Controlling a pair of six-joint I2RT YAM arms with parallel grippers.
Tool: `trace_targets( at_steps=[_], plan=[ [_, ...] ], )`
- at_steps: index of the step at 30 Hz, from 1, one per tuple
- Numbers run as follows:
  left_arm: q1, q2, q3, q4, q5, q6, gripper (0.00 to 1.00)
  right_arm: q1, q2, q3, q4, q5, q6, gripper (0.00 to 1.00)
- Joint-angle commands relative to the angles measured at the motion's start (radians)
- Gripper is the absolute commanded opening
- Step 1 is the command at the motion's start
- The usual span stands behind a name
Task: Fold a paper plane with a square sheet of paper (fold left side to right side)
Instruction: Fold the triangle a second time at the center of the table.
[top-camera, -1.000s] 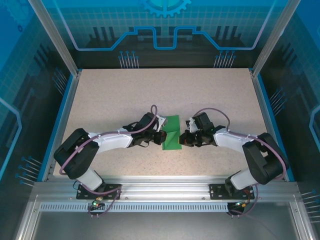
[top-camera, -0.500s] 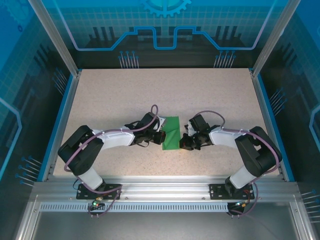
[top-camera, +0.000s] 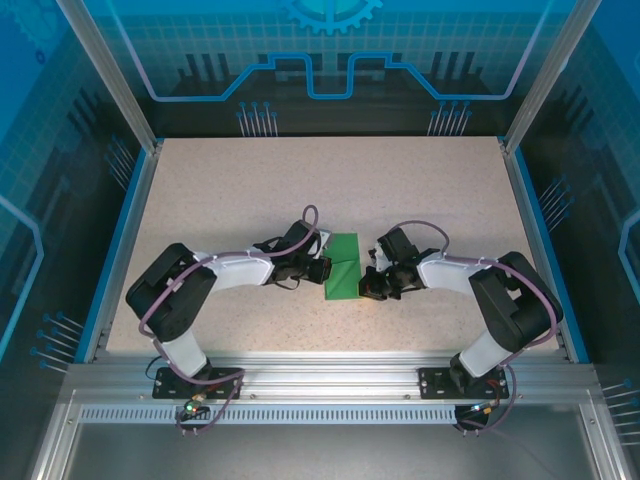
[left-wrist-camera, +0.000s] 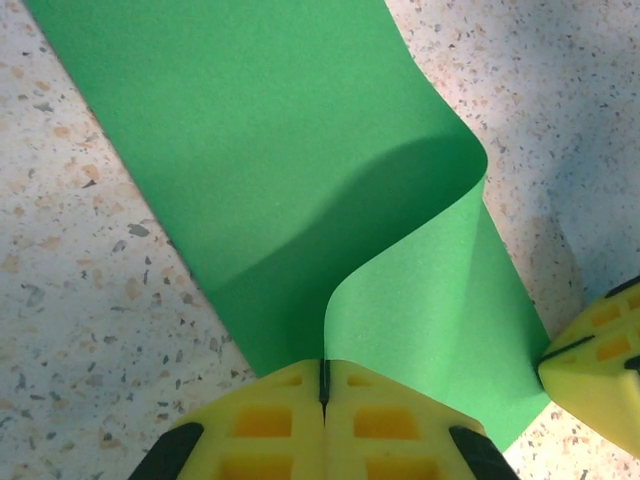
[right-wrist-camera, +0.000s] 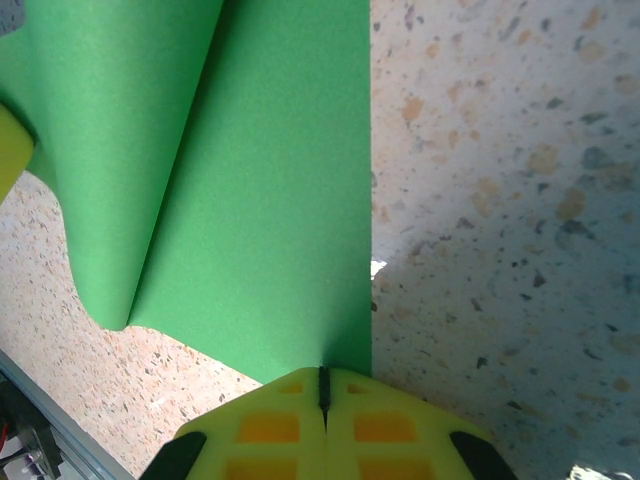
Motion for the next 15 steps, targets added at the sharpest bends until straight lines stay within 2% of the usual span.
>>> trace_targets(
  at_steps=[1,15],
  plan=[
    [0.012,0.025,0.031,-0.022,-0.002,-0.013,0.00,0.016,0.021,0.008,-0.050,0.031,-0.014,0.04],
    [0.016,0.054,0.039,-0.021,-0.002,-0.011,0.00,0.017,0.025,0.011,-0.057,0.028,-0.021,0.04]
  ],
)
